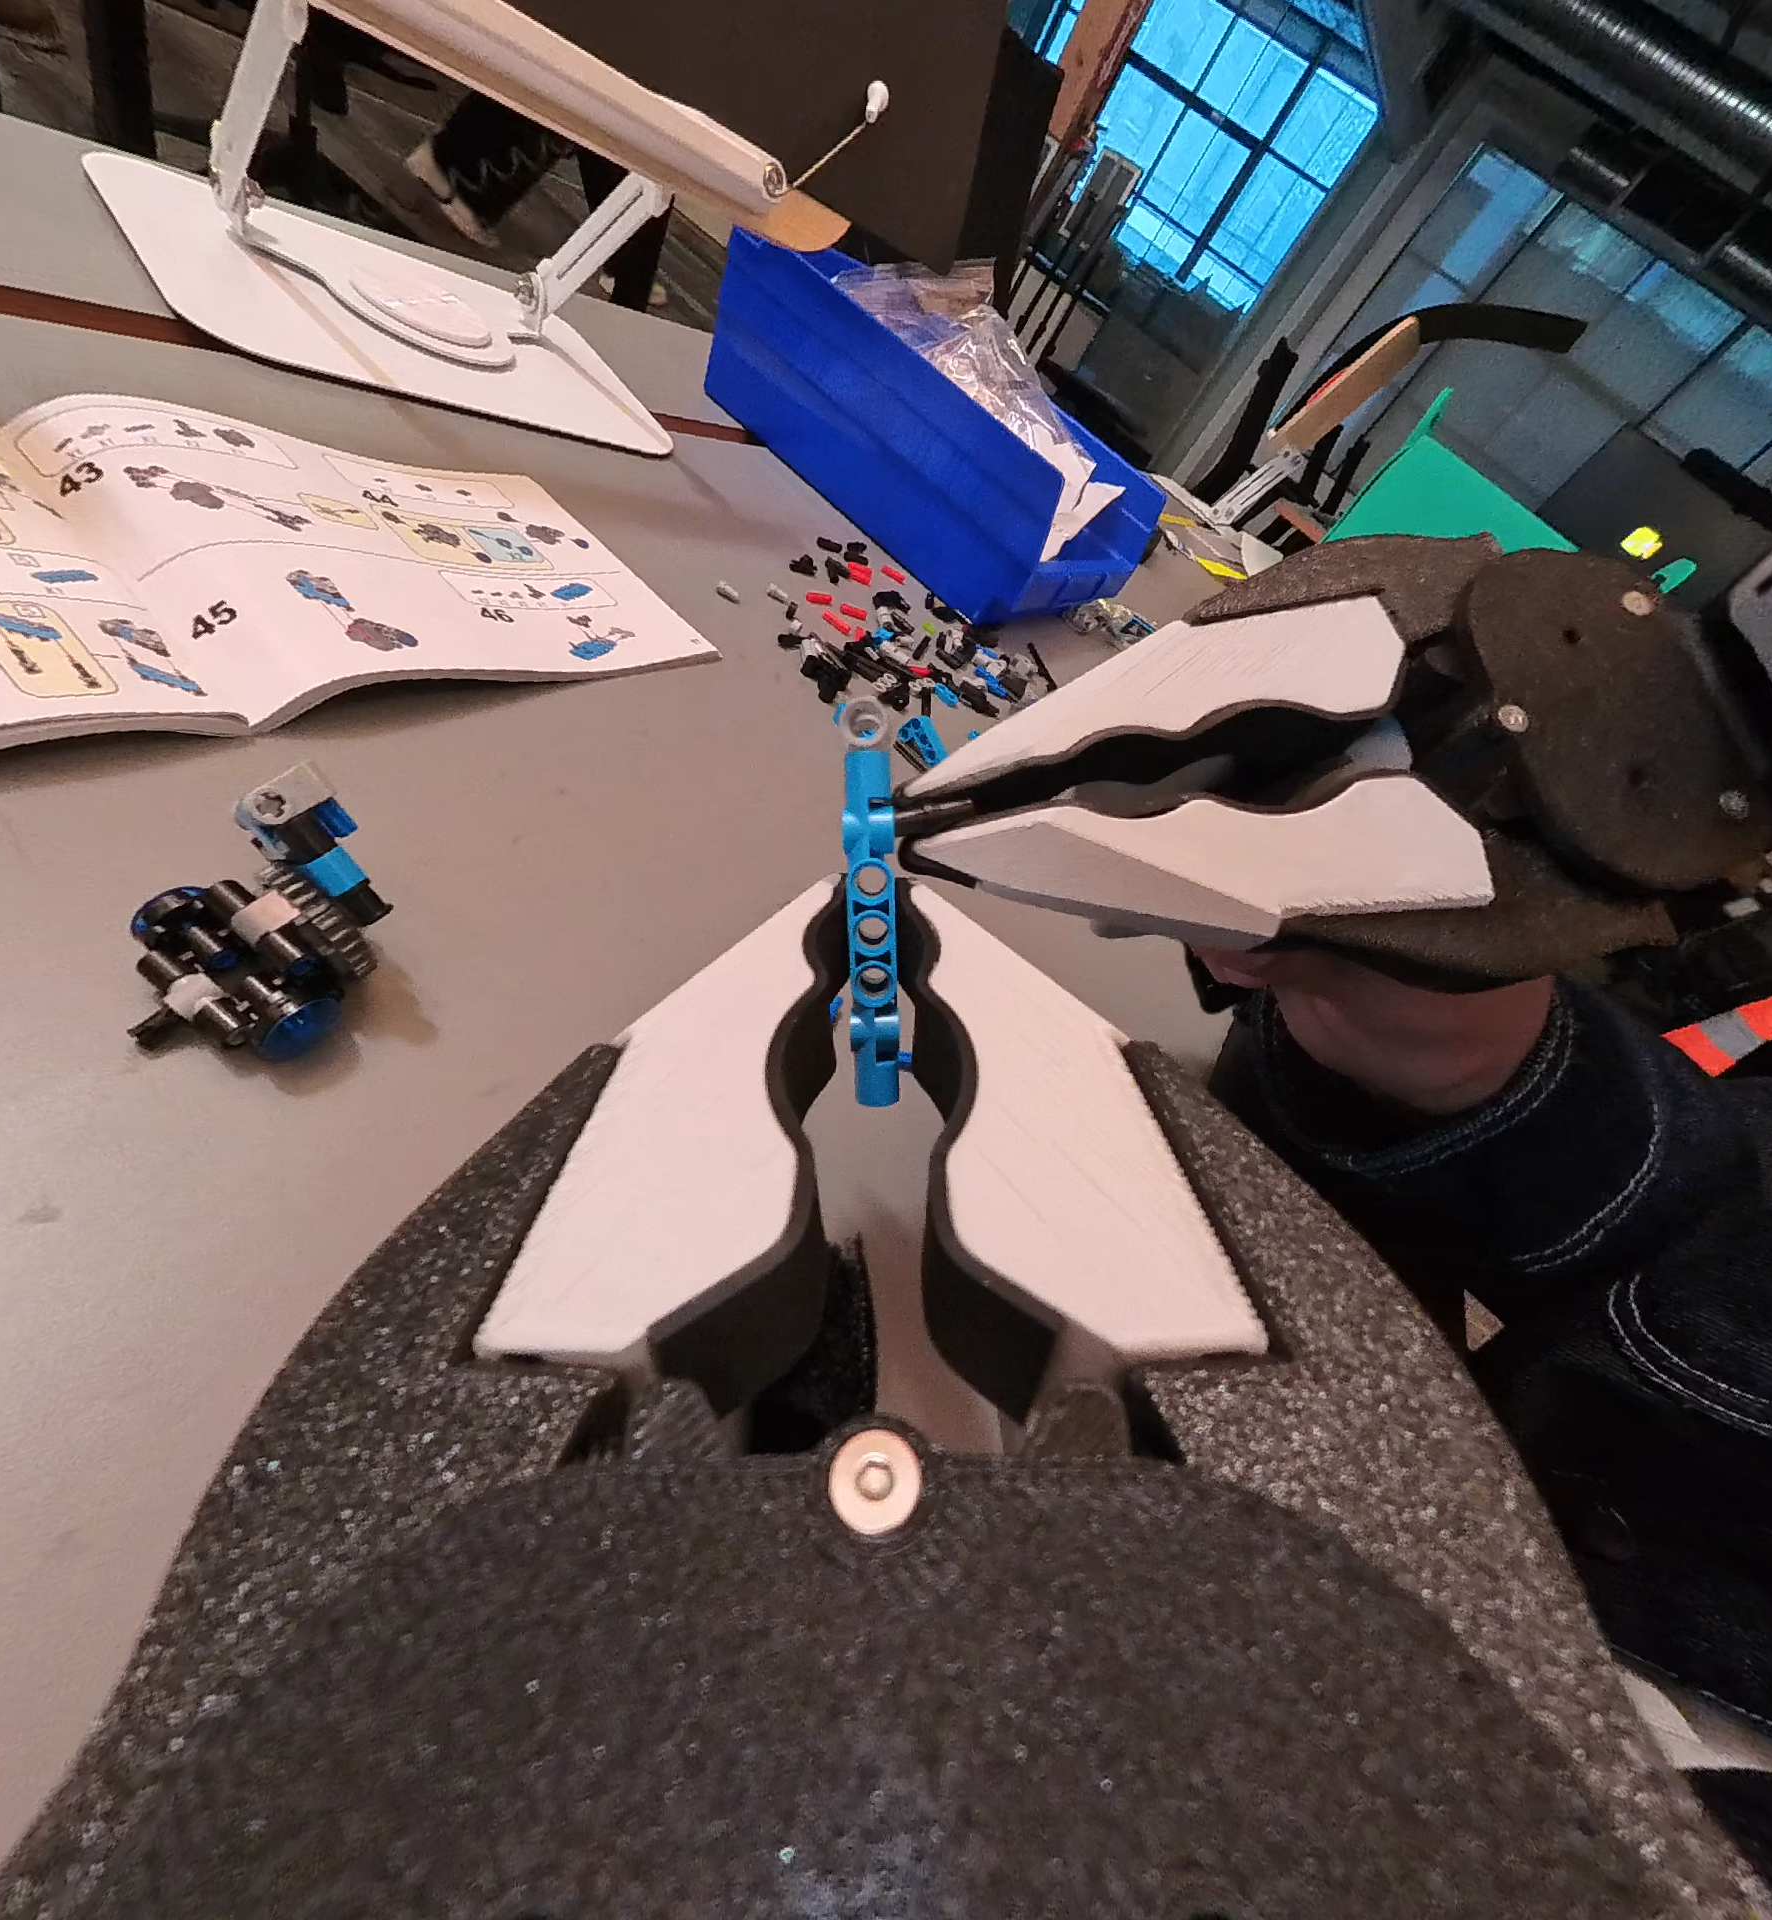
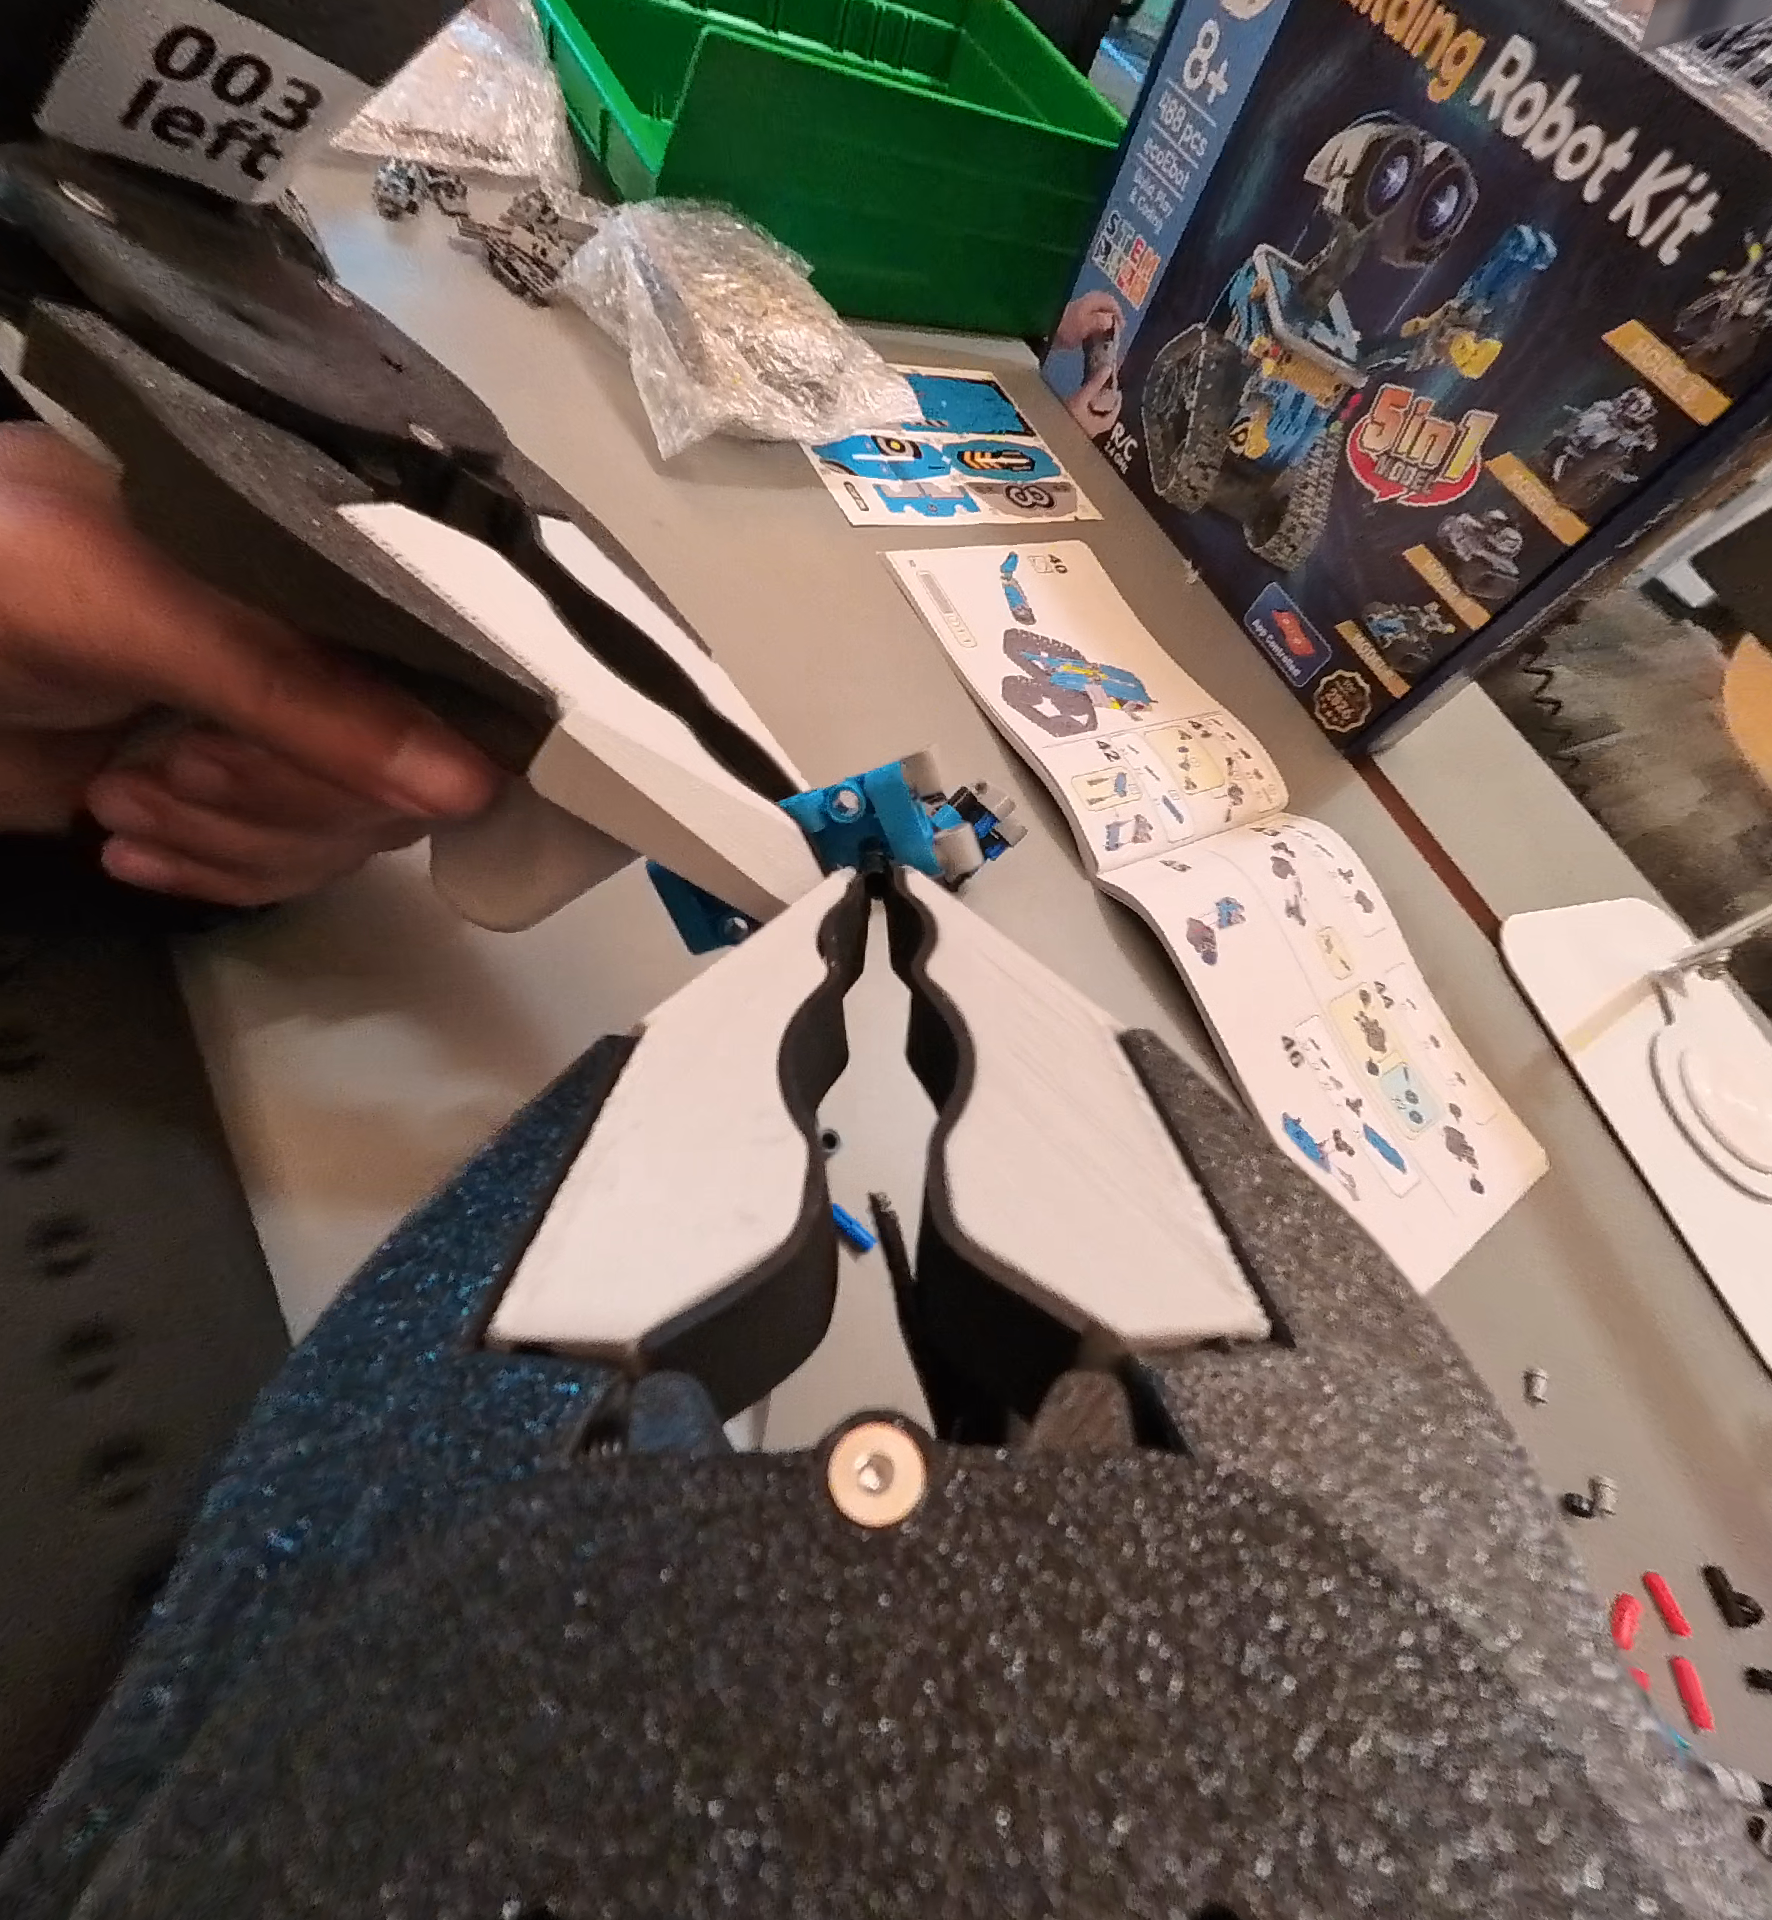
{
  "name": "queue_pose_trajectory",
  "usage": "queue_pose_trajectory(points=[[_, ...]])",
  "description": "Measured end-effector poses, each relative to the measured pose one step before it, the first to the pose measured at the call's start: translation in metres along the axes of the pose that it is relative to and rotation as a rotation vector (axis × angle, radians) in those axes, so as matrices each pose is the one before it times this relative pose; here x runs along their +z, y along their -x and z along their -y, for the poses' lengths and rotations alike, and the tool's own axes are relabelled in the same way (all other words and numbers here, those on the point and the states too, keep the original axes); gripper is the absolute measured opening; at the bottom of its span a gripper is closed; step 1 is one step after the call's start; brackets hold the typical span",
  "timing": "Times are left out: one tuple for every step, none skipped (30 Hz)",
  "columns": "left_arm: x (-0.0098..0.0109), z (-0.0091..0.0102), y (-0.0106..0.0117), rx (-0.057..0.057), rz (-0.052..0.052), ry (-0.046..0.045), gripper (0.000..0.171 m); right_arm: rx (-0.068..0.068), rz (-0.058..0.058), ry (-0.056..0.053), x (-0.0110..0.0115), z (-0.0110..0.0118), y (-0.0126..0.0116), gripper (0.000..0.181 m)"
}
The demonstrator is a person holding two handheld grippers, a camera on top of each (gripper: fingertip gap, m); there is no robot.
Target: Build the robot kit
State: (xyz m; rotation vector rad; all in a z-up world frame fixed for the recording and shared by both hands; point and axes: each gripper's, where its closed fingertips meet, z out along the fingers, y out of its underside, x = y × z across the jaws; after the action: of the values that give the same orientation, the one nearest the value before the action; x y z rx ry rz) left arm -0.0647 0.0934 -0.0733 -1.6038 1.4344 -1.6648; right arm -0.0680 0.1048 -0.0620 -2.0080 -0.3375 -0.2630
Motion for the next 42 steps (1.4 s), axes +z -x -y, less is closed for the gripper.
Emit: queue_pose_trajectory(points=[[-0.00005, 0.00061, -0.00009, 0.0027, 0.0011, -0.00315, 0.006, -0.0079, -0.0121, 0.0003, 0.00002, 0.00041, -0.00028, 0.003], [-0.00039, 0.0009, -0.00024, -0.0004, -0.0017, -0.00414, 0.006, -0.0124, -0.0117, -0.0092, -0.0007, 0.00137, -0.00034, 0.003], [0.0001, -0.00037, 0.00021, -0.0027, -0.0001, 0.00119, 0.007, -0.0063, -0.0054, -0.0008, -0.00032, 0.00019, -0.00029, 0.003], [0.00003, -0.00042, 0.00099, -0.0097, 0.0006, 0.00113, 0.007, 0.0016, 0.0005, 0.0064, 0.00032, -0.00089, 0.00012, 0.003], [-0.00066, 0.00103, 0.00168, -0.0129, 0.0029, -0.00618, 0.007, 0.0028, -0.0039, -0.006, -0.0002, 0.00047, -0.00046, 0.003], [-0.00096, 0.0017, 0.00053, -0.0094, -0.0029, -0.00881, 0.007, 0.0019, -0.003, 0.0042, 0.00012, -0.00082, -0.00048, 0.003], [-0.00019, 0.00021, 0.00017, -0.0048, -0.0014, -0.00148, 0.007, 0.0003, -0.0034, 0.0164, 0.00087, -0.00272, -0.00077, 0.003], [0.00063, -0.00128, -0.00078, 0.0045, -0.0023, 0.00665, 0.007, 0.0, 0.0016, -0.0082, 0.00003, 0.00069, 0.00036, 0.003], [0.00084, -0.00151, -0.00162, 0.0129, -0.0023, 0.00877, 0.006, 0.0104, 0.0125, -0.0207, -0.00057, 0.00325, 0.00197, 0.003], [0.00053, -0.0004, -0.00029, 0.0177, 0.0107, 0.00355, 0.006, 0.0089, 0.0021, 0.0025, 0.00055, 0.00059, 0.00028, 0.003], [0.00008, -0.0005, 0.00125, 0.0218, 0.0172, 0.00479, 0.007, -0.0151, -0.0052, 0.0152, 0.00116, -0.00131, -0.00027, 0.003], [-0.00005, 0.00014, 0.00056, 0.0083, 0.0069, -0.00067, 0.007, -0.0315, -0.0145, 0.0107, 0.00031, -0.00035, 0.00002, 0.003], [-0.00047, 0.00084, -0.00005, -0.0023, -0.0013, -0.00471, 0.007, -0.034, -0.0237, 0.0028, -0.00049, 0.00055, -0.0003, 0.003], [-0.00019, -0.00002, 0.0005, -0.0038, 0.0002, 0.00009, 0.007, -0.0144, -0.0085, 0.0017, -0.00031, 0.00016, 0.00082, 0.003], [-0.00019, 0.00014, 0.00196, -0.0069, 0.0081, -0.0016, 0.007, 0.0059, 0.0035, -0.0133, -0.0007, 0.00154, 0.00097, 0.003], [-0.00042, 0.00038, 0.0013, -0.0086, 0.0021, -0.00269, 0.007, 0.0199, -0.0012, -0.0126, -0.00083, 0.00133, -0.00123, 0.003], [-0.00037, 0.00076, -0.0001, -0.0112, -0.0069, -0.0043, 0.007, 0.0109, 0.0036, 0.0131, 0.0006, -0.00208, -0.0012, 0.003], [-0.00045, 0.0008, 0.00063, -0.0054, 0.0005, -0.00503, 0.007, 0.0049, -0.0011, 0.0146, 0.00108, -0.00285, -0.0014, 0.003], [-0.00008, 0.00023, -0.00042, 0.0049, -0.0004, -0.00048, 0.007, 0.0069, 0.0058, -0.0054, 0.00059, -0.00032, 0.00037, 0.003], [0.0004, -0.00081, -0.00017, 0.0068, 0.0037, 0.00498, 0.007, 0.0094, 0.0083, -0.0002, 0.00066, -0.00031, 0.00117, 0.003], [0.00031, -0.00071, 0.0002, 0.005, 0.0026, 0.00414, 0.006, -0.0032, -0.0002, 0.0093, 0.00053, -0.0012, -0.00007, 0.003], [-0.00004, 0.00024, -0.00055, -0.0019, -0.0048, -0.00088, 0.007, -0.0057, -0.006, -0.001, -0.00018, 0.00012, -0.00049, 0.003], [-0.00012, 0.00033, -0.0006, -0.0036, -0.0058, -0.00185, 0.007, 0.0004, -0.0016, -0.0082, -0.00071, 0.00107, 0.00002, 0.003], [0.00002, -0.00019, 0.00012, 0.0001, 0.001, 0.0005, 0.007, 0.005, 0.002, 0.0031, 0.00016, -0.00066, 0.0, 0.003], [0.00023, -0.0004, -0.00005, 0.0051, 0.0031, 0.00188, 0.006, -0.0051, -0.0056, 0.0092, 0.00055, -0.00139, -0.00064, 0.003], [-0.00005, 0.00021, 0.00025, 0.0064, 0.0052, -0.00017, 0.007, -0.0129, -0.0096, 0.0004, 0.00019, 0.00009, -0.0002, 0.003], [0.00002, -0.00002, 0.00053, 0.0019, 0.0053, 0.00055, 0.007, -0.0146, -0.0136, 0.0069, 0.00037, -0.00019, -0.00018, 0.003], [0.00017, -0.00066, 0.00069, 0.0002, 0.0054, 0.00253, 0.007, -0.0221, -0.0155, 0.0131, 0.00065, -0.00032, 0.00017, 0.003], [0.00021, -0.00034, 0.00052, 0.0071, 0.0081, 0.00228, 0.006, -0.0334, -0.019, 0.0103, 0.00042, -0.0005, -0.00006, 0.003], [-0.00013, 0.00024, 0.00052, 0.0202, 0.0142, 0.00016, 0.006, -0.0331, -0.0227, 0.0079, 0.00021, -0.00037, -0.00052, 0.003], [-0.00029, 0.00027, 0.00074, 0.0372, 0.0241, 0.00082, 0.006, -0.0218, -0.0219, 0.007, 0.00001, 0.00058, -0.00004, 0.003], [-0.00029, 0.00032, 0.00083, 0.0456, 0.0291, 0.00034, 0.007, -0.0213, -0.0172, 0.0056, -0.00016, 0.00093, 0.0003, 0.003], [-0.00056, 0.00029, 0.00076, 0.0358, 0.0238, 0.00091, 0.007, -0.0165, -0.0141, 0.0006, -0.00003, 0.00062, -0.00003, 0.003], [-0.00052, 0.00047, 0.00009, 0.0184, 0.0121, -0.00088, 0.006, 0.0037, -0.0015, -0.009, -0.00006, 0.00064, 0.00012, 0.003], [-0.00032, 0.0001, -0.00027, 0.0074, 0.0019, -0.00055, 0.006, 0.0248, 0.0138, -0.0098, -0.00019, 0.00014, 0.00029, 0.003], [-0.00014, -0.00018, -0.00034, 0.0088, 0.0023, 0.00174, 0.006, 0.0286, 0.0176, -0.006, -0.00021, -0.00006, 0.00043, 0.003], [0.00008, -0.00026, 0.00012, 0.019, 0.0112, 0.00323, 0.006, 0.0158, 0.0113, -0.0039, -0.00004, -0.00042, 0.00022, 0.003], [0.00016, -0.00062, 0.0006, 0.0205, 0.014, 0.0052, 0.006, 0.0147, 0.0074, -0.0009, 0.00035, -0.00061, 0.00034, 0.003], [0.00028, -0.00084, 0.00066, 0.0105, 0.0086, 0.00534, 0.006, 0.0244, 0.0098, 0.0003, 0.00076, -0.00072, 0.00075, 0.003], [-0.00003, -0.00006, -0.00017, -0.0109, -0.0076, -0.00085, 0.006, 0.0297, 0.0155, -0.0063, 0.00041, -0.00032, 0.00032, 0.003], [0.00003, -0.00022, -0.00009, -0.008, -0.0066, 0.00028, 0.006, 0.0287, 0.0184, -0.0082, 0.00023, 0.00005, 0.00014, 0.003], [0.00027, -0.00096, 0.0007, 0.0157, 0.0091, 0.00545, 0.006, 0.0258, 0.0179, 0.0006, 0.00077, -0.00103, 0.00058, 0.003]])
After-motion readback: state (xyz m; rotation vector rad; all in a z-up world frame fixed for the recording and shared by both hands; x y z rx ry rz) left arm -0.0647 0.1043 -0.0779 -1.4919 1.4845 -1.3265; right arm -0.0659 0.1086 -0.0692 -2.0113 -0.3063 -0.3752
